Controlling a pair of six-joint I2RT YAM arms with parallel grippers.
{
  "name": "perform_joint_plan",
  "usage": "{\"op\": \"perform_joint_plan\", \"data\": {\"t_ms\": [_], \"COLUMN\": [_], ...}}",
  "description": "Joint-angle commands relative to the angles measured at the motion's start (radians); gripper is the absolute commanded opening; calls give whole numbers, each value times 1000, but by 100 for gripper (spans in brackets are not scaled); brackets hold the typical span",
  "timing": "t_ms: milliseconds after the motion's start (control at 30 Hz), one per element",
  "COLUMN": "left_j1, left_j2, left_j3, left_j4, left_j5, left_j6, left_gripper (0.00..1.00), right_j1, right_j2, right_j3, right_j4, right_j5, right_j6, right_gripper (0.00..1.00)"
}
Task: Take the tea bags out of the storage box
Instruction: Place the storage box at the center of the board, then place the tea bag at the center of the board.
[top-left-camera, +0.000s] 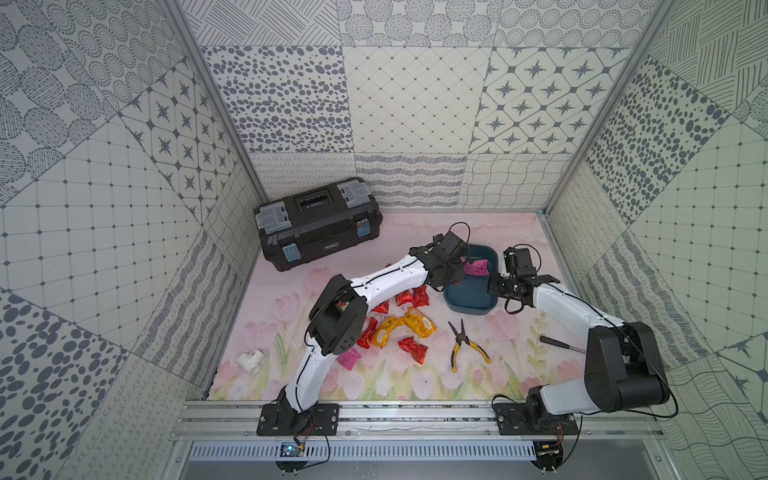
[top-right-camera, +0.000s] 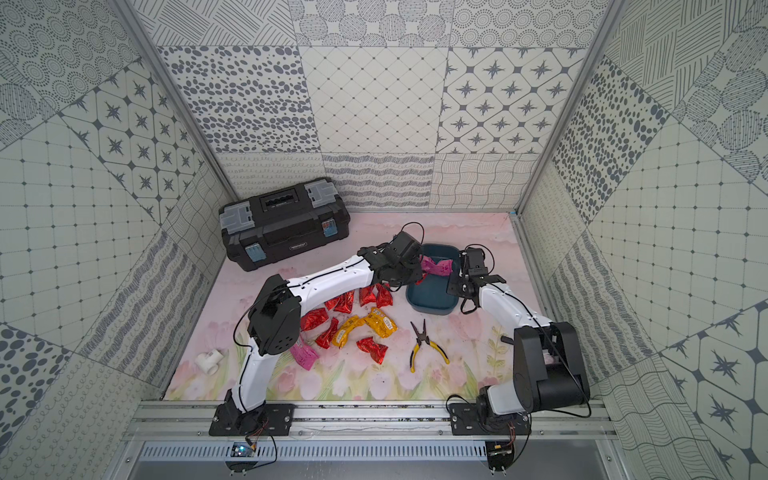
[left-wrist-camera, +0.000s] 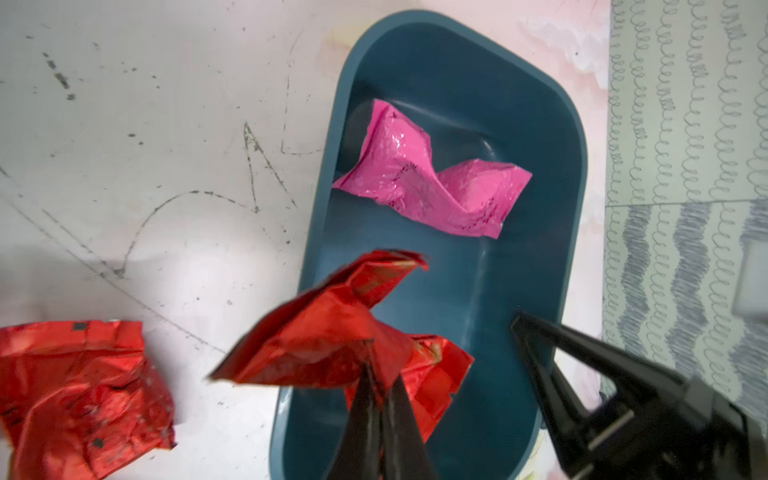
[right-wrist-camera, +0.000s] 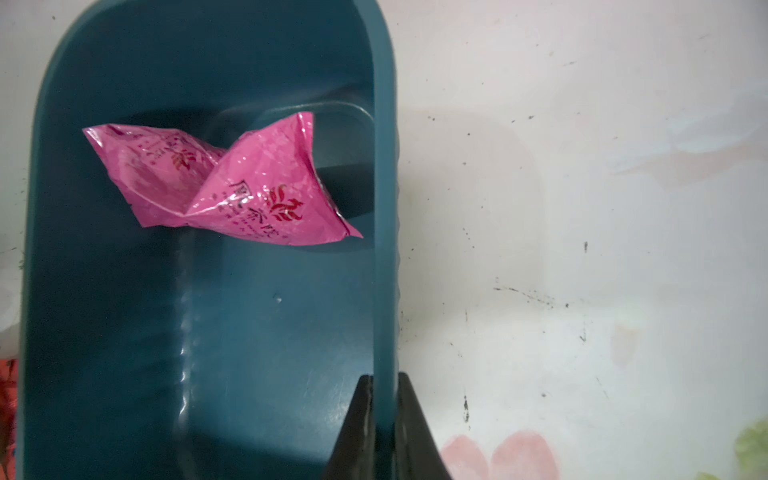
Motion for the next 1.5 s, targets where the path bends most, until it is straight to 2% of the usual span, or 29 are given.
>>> {"op": "perform_joint_plan", "data": {"t_ms": [0, 167, 367, 500, 600, 667, 767, 933, 1233, 1467], "left_j1": [79, 216, 348, 402, 430, 449, 473, 511, 541, 541], "left_j2": [-127, -216, -204, -173, -152, -148, -145, -126, -53, -33], "left_j3": [-139, -254, -241, -213, -198, -200, -204, -197, -157, -122], "left_j4": [25, -9, -106, -175, -221, -240, -264, -316, -359, -361], "left_j5": [101, 241, 292, 269, 247, 231, 205, 166, 160, 167], "left_j6": [238, 415, 575, 639, 680, 700, 721, 755, 813, 799], "left_gripper": [0, 0, 0, 0, 0, 0, 0, 0, 0, 25], "right_j1": [-23, -54, -69, -78, -82, -86, -92, -104, -106, -87], "right_j2": [20, 57, 71, 64, 63, 61, 37, -26, -139, -176], "right_j3": [33, 53, 68, 66, 70, 70, 61, 50, 20, 18], "right_j4": [5, -7, -17, -18, -18, -18, -18, -17, 11, 12], "right_j5": [-22, -44, -56, -78, -87, -90, -91, -98, -151, -124], "right_j6": [-23, -47, -61, -55, -53, -51, -44, -42, -40, -59], "right_gripper": [0, 0, 0, 1, 9, 20, 33, 45, 46, 45]}}
